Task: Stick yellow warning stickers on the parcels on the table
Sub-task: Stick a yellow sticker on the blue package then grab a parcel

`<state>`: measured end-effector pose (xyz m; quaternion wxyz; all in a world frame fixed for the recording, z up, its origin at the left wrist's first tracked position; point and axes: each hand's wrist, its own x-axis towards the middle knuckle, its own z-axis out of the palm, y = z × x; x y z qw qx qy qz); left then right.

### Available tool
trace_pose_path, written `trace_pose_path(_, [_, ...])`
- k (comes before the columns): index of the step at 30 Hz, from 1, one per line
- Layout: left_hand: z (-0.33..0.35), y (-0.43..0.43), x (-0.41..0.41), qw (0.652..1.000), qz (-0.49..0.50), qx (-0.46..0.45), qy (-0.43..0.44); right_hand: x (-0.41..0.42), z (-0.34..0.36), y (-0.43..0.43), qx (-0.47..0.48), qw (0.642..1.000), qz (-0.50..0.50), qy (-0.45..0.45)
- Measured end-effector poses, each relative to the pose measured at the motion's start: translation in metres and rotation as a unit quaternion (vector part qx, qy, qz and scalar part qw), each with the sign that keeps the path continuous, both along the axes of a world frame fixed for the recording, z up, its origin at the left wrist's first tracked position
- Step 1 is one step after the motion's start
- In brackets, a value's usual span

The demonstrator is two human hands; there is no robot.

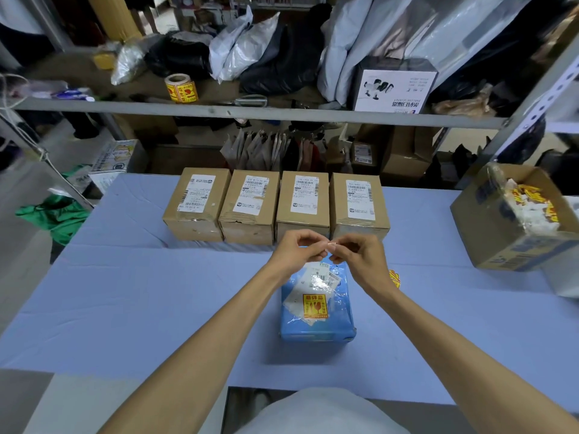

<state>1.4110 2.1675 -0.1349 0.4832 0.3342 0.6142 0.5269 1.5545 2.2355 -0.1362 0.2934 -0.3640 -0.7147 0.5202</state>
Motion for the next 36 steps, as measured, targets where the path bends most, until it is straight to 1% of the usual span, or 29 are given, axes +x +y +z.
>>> trace_pose_path(2, [0.002, 0.004, 0.0, 1.0, -0.006, 0.001, 0.019, 0.001, 0.0, 0.001, 0.006, 1.0, -0.018, 0.002])
trace_pose_path(6, [0.002, 0.013, 0.004, 0.999, 0.018, -0.002, 0.039, 0.003, -0.001, 0.002, 0.046, 0.997, -0.036, -0.046])
trace_pose_path(10, [0.001, 0.021, 0.014, 1.0, 0.023, 0.0, -0.019, 0.004, 0.0, 0.004, 0.179, 0.977, -0.058, -0.1])
trace_pose_path(13, [0.001, 0.028, 0.019, 0.998, 0.036, -0.002, -0.048, 0.008, 0.0, 0.005, 0.213, 0.969, -0.046, -0.116])
trace_pose_path(14, [0.001, 0.03, 0.021, 0.998, 0.034, -0.001, -0.046, 0.01, 0.001, 0.006, 0.207, 0.97, -0.046, -0.116])
trace_pose_path(15, [0.0, 0.032, 0.023, 0.999, 0.027, 0.002, -0.043, 0.012, 0.003, 0.009, 0.179, 0.977, -0.056, -0.101])
trace_pose_path(17, [0.001, 0.036, 0.027, 0.999, 0.006, 0.01, -0.033, 0.019, 0.008, 0.018, 0.074, 0.993, -0.085, -0.036])
trace_pose_path(19, [0.001, 0.044, 0.031, 0.999, -0.022, 0.02, -0.02, 0.026, 0.011, 0.028, -0.022, 0.994, -0.108, 0.023])
trace_pose_path(20, [0.003, 0.048, 0.033, 0.999, -0.039, 0.024, -0.01, 0.031, 0.011, 0.033, -0.048, 0.992, -0.112, 0.04])
trace_pose_path(22, [0.005, 0.057, 0.038, 0.997, -0.068, 0.031, 0.006, 0.039, 0.013, 0.039, -0.063, 0.991, -0.112, 0.045])
trace_pose_path(25, [0.007, 0.072, 0.053, 0.993, -0.108, 0.041, 0.017, 0.054, 0.017, 0.047, -0.049, 0.991, -0.121, 0.003])
trace_pose_path(26, [0.009, 0.079, 0.061, 0.991, -0.123, 0.04, 0.035, 0.063, 0.018, 0.051, -0.046, 0.99, -0.133, -0.013])
trace_pose_path(28, [0.012, 0.097, 0.077, 0.982, -0.158, 0.04, 0.099, 0.082, 0.02, 0.059, -0.042, 0.984, -0.17, -0.024])
trace_pose_path(31, [0.018, 0.128, 0.105, 0.949, -0.22, 0.061, 0.216, 0.116, 0.026, 0.072, 0.001, 0.969, -0.241, -0.059])
trace_pose_path(34, [0.024, 0.16, 0.132, 0.885, -0.281, 0.07, 0.364, 0.15, 0.034, 0.09, 0.021, 0.948, -0.298, -0.109])
trace_pose_path(36, [0.031, 0.181, 0.15, 0.838, -0.308, 0.072, 0.444, 0.173, 0.038, 0.102, 0.023, 0.937, -0.323, -0.134])
